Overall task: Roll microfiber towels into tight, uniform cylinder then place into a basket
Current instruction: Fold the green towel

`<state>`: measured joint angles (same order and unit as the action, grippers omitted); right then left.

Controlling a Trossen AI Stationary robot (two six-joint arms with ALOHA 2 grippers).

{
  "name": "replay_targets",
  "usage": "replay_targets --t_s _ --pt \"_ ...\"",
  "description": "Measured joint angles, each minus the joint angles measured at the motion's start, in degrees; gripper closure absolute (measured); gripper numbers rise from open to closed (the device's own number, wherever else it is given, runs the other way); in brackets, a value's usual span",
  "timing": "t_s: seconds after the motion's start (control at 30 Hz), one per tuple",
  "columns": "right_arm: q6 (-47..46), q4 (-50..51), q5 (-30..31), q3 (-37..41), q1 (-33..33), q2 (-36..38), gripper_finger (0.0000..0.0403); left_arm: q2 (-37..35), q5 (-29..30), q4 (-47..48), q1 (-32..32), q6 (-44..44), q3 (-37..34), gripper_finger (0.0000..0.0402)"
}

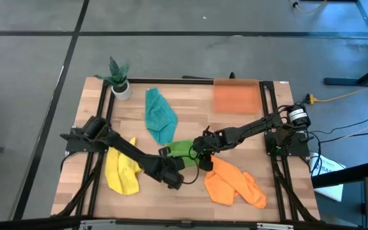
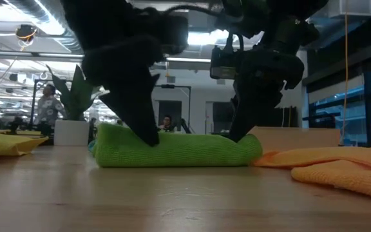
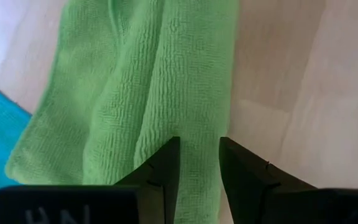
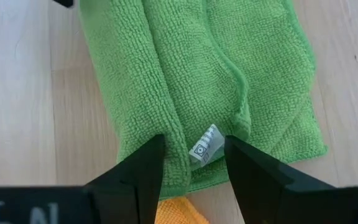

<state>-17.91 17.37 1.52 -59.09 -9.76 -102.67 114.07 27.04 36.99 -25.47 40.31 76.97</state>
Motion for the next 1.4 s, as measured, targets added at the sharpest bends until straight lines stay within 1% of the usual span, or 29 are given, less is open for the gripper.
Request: replay_targets --t_s 0.23,0.37,0.47,0.57,0.67,0.73,0.87,0.93,1.03,1.17,1.27,1.4 --pt "0.0 0.1 -0.1 0.0 0.0 0.1 0.0231 0.0 -1.4 0.0 2.4 -1.9 0.0 0.0303" --pt "0.2 1.0 -2.6 -0.6 0.2 0.7 0.0231 0.1 -6.3 -0.3 3.7 -4.5 -0.1 0.0304" --pt "0.7 2.0 -4.5 -1.5 0.3 1.6 0.0231 0.2 -5.4 -0.3 4.0 -5.0 -0.3 0.0307" --pt "2.3 3.0 -4.6 -2.4 0.3 3.2 0.0231 0.2 -5.0 -0.3 4.0 -5.0 -0.3 0.0306" --pt "6.6 4.1 -4.5 -2.5 -0.5 4.2 0.0231 0.2 -5.0 -0.3 4.0 -5.1 -0.3 0.0306" --pt "12.3 4.8 -4.2 -2.2 -1.9 4.2 0.0231 0.2 -5.0 -0.1 4.1 -5.1 -0.3 0.0308" --pt "20.4 3.4 -2.5 -0.7 -4.3 3.7 0.0231 0.2 -5.1 0.0 4.2 -5.3 -0.3 0.0309" --pt "23.1 1.7 -1.2 -0.2 -5.1 3.7 0.0231 0.2 -5.1 0.0 4.3 -5.1 -0.3 0.0310" --pt "25.7 -1.4 -1.1 1.5 -5.9 3.7 0.0231 0.2 -5.1 0.0 4.3 -5.1 -0.3 0.0310" --pt "27.5 -7.2 -1.0 4.4 -6.5 3.4 0.0231 0.2 -5.1 -0.1 4.3 -5.1 -0.3 0.0310" --pt "27.6 -9.0 1.6 6.1 -6.6 3.3 0.0231 0.2 -5.1 -0.2 4.4 -5.0 -0.3 0.0310" --pt "27.8 -10.5 3.6 7.3 -6.6 3.2 0.0231 0.2 -5.1 -0.4 4.5 -4.9 -0.3 0.0310"
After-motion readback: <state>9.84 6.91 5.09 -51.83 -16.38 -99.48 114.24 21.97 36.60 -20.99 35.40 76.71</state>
